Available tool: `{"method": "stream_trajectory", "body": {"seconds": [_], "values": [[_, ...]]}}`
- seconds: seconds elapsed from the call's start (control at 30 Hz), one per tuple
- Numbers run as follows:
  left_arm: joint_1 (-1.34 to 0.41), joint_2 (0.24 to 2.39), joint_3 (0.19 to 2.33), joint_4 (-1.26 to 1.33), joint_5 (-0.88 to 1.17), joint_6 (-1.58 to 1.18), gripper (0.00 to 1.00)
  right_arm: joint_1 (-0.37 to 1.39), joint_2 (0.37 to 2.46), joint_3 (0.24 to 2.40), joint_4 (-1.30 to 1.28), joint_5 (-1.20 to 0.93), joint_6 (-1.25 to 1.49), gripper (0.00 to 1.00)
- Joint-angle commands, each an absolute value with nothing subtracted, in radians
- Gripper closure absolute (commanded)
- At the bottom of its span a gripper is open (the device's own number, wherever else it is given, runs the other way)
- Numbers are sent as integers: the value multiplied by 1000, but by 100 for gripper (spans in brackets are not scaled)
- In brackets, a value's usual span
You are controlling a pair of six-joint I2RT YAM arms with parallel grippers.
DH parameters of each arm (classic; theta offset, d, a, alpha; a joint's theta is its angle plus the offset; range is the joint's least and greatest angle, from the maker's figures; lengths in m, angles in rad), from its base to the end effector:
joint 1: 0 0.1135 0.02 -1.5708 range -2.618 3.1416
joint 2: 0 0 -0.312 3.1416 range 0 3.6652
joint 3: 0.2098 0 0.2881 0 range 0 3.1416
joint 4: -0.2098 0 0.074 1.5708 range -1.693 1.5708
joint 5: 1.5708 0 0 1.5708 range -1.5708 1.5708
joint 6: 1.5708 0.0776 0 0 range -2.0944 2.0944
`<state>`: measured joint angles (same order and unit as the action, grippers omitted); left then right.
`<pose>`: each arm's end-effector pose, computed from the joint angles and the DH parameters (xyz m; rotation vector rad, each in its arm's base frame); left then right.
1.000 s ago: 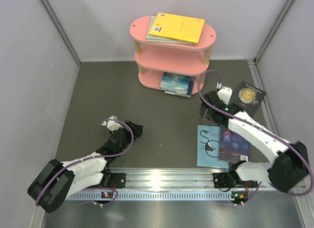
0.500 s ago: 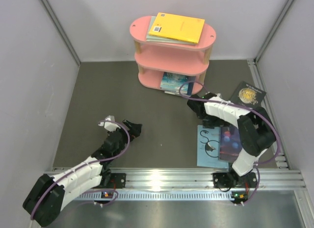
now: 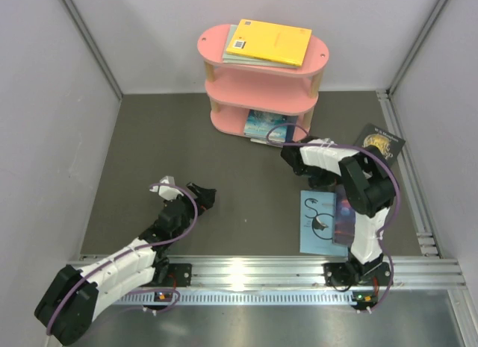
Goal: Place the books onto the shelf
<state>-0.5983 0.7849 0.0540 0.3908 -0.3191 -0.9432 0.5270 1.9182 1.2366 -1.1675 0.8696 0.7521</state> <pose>0.1693 -0.0860 0.1413 -0.5532 1.8834 -0.7354 0.3313 0.1242 0.1566 0.1232 2.5858 -1.1786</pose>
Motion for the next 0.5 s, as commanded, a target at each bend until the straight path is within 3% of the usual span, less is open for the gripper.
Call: {"method": "stream_trajectory", "body": {"seconds": [0.0, 0.2, 0.47], "values": [[-601, 779, -72, 414, -324, -928, 1, 480, 1971, 1266, -1088, 885, 727, 0], [-601, 796, -72, 434, -327, -922, 1, 402, 2016, 1258, -1085, 905, 686, 0], [-601, 833, -61, 453, -330, -914, 1, 429, 2000, 1223, -1088, 827, 634, 0]]}}
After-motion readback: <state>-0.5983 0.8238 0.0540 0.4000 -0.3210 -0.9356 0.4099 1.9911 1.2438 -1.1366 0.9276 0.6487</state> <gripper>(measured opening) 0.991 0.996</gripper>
